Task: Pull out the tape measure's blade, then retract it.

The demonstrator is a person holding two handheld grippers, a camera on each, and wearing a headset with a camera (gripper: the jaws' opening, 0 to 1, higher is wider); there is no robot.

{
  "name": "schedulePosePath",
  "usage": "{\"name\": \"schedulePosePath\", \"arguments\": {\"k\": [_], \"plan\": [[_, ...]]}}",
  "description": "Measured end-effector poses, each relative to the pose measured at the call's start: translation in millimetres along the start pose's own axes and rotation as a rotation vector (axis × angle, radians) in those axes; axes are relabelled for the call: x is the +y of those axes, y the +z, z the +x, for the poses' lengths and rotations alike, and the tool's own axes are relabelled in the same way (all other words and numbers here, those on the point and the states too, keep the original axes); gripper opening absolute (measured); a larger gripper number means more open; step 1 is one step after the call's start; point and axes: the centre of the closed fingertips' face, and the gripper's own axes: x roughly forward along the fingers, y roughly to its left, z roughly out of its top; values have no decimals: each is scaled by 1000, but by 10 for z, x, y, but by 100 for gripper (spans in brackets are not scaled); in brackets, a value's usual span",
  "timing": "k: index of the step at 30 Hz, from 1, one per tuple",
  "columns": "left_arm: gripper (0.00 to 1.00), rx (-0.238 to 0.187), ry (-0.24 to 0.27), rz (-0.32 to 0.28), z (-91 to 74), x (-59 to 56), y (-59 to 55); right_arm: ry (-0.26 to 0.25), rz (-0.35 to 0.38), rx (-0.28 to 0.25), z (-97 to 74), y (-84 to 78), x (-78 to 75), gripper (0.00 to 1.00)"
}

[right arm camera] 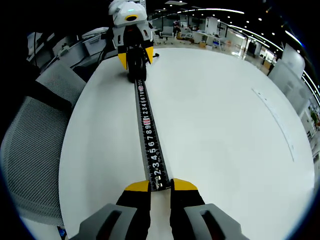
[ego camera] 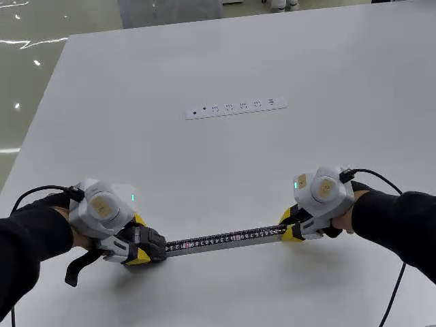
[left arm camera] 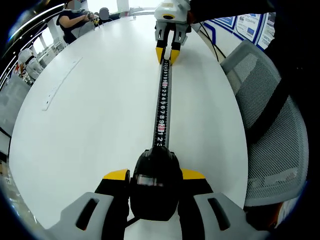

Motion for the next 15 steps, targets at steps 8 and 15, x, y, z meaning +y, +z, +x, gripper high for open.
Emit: {"name": "schedulePosePath", "arguments": {"k": [8, 15], "plan": [[32, 6, 9, 16, -4, 11, 8, 29, -31, 30, -2, 6, -1, 11], [32, 19, 1, 20, -7, 4, 4, 28, -58, 50, 5, 3, 6, 11]]}}
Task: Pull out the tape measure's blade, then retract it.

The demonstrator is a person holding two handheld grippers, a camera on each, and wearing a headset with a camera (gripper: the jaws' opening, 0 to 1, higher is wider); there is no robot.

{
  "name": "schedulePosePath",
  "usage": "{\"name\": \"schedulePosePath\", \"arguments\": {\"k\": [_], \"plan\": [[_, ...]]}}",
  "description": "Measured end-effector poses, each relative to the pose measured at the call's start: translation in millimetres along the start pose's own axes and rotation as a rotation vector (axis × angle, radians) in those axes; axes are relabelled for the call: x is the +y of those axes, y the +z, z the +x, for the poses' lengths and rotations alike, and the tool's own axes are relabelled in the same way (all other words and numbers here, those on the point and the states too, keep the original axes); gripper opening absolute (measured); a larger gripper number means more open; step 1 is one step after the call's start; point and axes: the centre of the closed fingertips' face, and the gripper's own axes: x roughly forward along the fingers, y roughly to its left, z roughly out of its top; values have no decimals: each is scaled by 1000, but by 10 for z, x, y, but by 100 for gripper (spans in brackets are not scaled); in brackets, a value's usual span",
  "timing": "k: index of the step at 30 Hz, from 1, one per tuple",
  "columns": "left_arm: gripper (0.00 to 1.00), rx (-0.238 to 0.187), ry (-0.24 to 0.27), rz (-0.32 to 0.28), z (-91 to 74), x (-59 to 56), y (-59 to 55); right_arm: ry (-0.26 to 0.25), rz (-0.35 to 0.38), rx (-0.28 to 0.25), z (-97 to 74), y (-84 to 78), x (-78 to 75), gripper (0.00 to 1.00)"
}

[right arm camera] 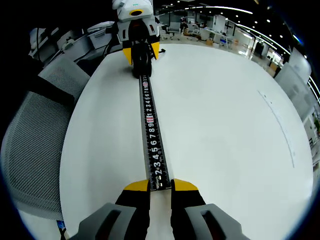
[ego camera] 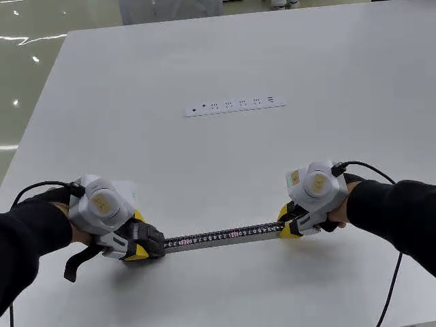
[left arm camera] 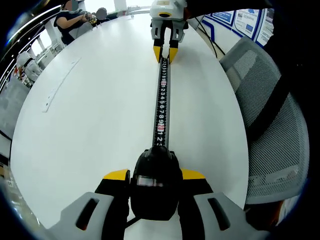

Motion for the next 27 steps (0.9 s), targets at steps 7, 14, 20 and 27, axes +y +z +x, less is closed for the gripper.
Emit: {"name": "schedulePosePath", "arguments": {"k": [7, 14, 20, 27], "plan": [[32, 14, -3, 7, -14, -24, -10, -1, -44, 22, 5, 0, 11, 11], [31, 6, -7, -13, -62, -40, 4, 4, -52, 38, -1, 2, 24, 12], [30, 11, -17, -22, -117, -52, 15, 3, -65, 39, -14, 10, 19, 13], [31, 42, -8, -26, -119, -35, -93, -2, -60, 33, -58, 20, 14, 15]]}}
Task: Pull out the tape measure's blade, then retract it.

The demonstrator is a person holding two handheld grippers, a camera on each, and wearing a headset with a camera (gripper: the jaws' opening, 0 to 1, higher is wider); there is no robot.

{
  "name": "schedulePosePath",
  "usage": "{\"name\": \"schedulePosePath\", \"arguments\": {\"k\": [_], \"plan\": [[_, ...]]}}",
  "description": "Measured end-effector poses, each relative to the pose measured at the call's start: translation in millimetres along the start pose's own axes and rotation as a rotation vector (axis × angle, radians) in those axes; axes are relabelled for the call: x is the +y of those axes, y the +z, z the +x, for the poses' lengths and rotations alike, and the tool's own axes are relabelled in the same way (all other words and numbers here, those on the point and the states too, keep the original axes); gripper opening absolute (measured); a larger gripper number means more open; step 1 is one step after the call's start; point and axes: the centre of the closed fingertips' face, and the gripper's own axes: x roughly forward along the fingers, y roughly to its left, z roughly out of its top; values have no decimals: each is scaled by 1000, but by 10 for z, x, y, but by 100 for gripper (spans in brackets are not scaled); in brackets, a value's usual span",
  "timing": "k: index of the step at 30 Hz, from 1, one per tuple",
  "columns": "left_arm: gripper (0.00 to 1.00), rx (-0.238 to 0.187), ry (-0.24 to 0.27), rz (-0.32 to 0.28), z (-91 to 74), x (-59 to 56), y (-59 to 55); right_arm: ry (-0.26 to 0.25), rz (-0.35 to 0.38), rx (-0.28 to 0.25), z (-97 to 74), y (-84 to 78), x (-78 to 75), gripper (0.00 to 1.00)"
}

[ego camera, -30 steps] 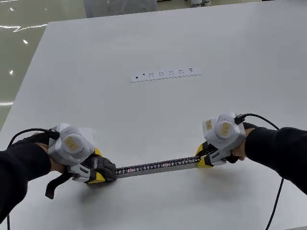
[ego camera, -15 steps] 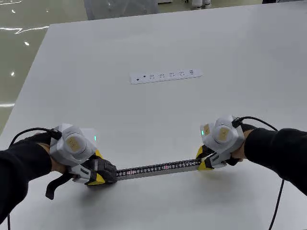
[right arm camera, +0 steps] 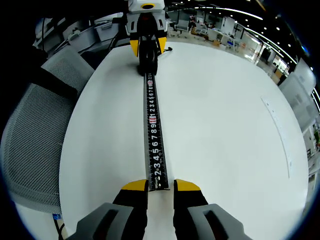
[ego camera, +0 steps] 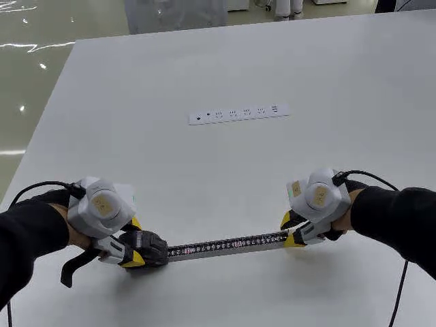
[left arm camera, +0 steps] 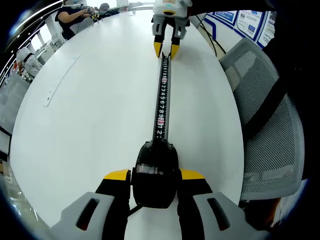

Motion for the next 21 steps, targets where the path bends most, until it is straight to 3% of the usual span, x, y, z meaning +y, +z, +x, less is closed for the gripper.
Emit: {"name": "schedulePosePath", "arguments": {"k": [6, 9, 21], "plan": [[39, -18, -3, -66, -22, -14, -12, 10, 12, 1, -41, -2, 31, 24], [45, -40, -6, -93, -49, -40, 37, -2, 34, -3, -54, -14, 11, 29], [62, -77, 4, -138, -80, -9, 78, -37, 119, -41, -138, 4, -32, 39]]}}
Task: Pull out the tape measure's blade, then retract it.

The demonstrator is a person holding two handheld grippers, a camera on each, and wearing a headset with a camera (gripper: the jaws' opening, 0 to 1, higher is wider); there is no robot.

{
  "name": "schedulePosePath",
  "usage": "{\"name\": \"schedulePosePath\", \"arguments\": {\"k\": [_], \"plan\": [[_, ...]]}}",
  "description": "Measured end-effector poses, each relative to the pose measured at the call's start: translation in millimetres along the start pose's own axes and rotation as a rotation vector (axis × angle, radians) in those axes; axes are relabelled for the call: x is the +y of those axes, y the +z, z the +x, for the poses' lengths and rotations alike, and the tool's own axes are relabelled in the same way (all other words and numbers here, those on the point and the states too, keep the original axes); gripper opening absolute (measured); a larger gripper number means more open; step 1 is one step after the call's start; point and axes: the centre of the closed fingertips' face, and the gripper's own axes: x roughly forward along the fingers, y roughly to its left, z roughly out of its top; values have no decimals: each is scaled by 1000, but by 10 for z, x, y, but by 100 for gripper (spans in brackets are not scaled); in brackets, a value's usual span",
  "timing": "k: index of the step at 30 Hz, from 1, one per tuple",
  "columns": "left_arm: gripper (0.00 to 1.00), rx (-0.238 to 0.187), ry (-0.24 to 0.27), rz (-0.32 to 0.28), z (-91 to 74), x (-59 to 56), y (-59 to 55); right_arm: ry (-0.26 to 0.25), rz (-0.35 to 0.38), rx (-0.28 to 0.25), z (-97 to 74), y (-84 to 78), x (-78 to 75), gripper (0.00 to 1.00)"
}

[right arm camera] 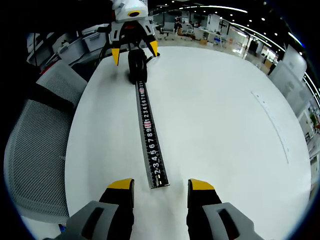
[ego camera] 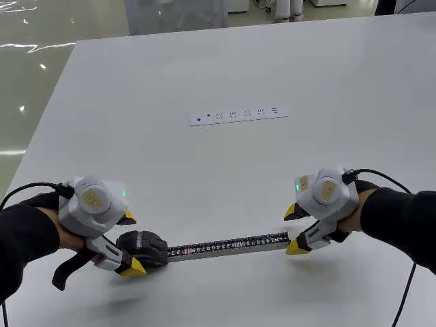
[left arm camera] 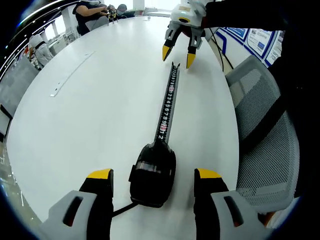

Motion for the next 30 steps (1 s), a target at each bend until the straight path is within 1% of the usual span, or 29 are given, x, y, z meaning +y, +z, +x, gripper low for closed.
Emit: {"name": "schedulePosePath", "arguments": {"k": [6, 9, 11, 13, 14, 15, 16, 17, 18, 19, 20, 22, 24, 25, 26, 27, 29, 30], "plan": [[67, -10, 14, -41, -11, 18, -20, -26, 40, -8, -31, -30, -16, 41], [69, -23, 24, -62, -20, 18, -18, -46, 54, -18, -48, -44, -41, 42], [70, -38, 24, -92, -24, 10, -16, -59, 70, -26, -61, -39, -48, 43], [73, -75, 1, -151, -34, -44, 16, -64, 100, -40, -72, -37, -51, 46], [75, -85, -14, -171, -36, -71, 25, -70, 116, -46, -79, -32, -53, 47], [77, -87, 3, -182, -47, -40, 12, -80, 120, -43, -83, -42, -69, 49], [77, -90, 16, -184, -52, -22, 7, -90, 125, -47, -90, -42, -85, 49], [77, -97, 26, -189, -60, -14, 3, -103, 142, -66, -110, -20, -100, 49], [78, -109, 29, -206, -67, -10, 10, -105, 153, -73, -122, -11, -97, 50], [78, -129, 27, -230, -73, -17, 29, -108, 162, -78, -130, -11, -97, 51], [78, -137, 23, -252, -83, -21, 23, -109, 169, -84, -134, -19, -94, 52], [79, -141, 44, -257, -93, 7, 0, -115, 183, -91, -146, -29, -84, 52], [80, -152, 76, -276, -112, 41, -16, -127, 210, -102, -163, -47, -76, 54], [81, -164, 94, -295, -127, 70, -27, -138, 217, -112, -180, -54, -72, 54], [81, -168, 106, -309, -137, 82, -40, -142, 226, -121, -192, -52, -61, 54], [82, -171, 134, -319, -152, 107, -65, -149, 246, -132, -200, -69, -59, 55], [85, -173, 147, -341, -156, 107, -106, -159, 252, -134, -211, -107, -57, 56], [87, -183, 158, -363, -162, 114, -124, -169, 257, -139, -237, -110, -37, 57]]}}
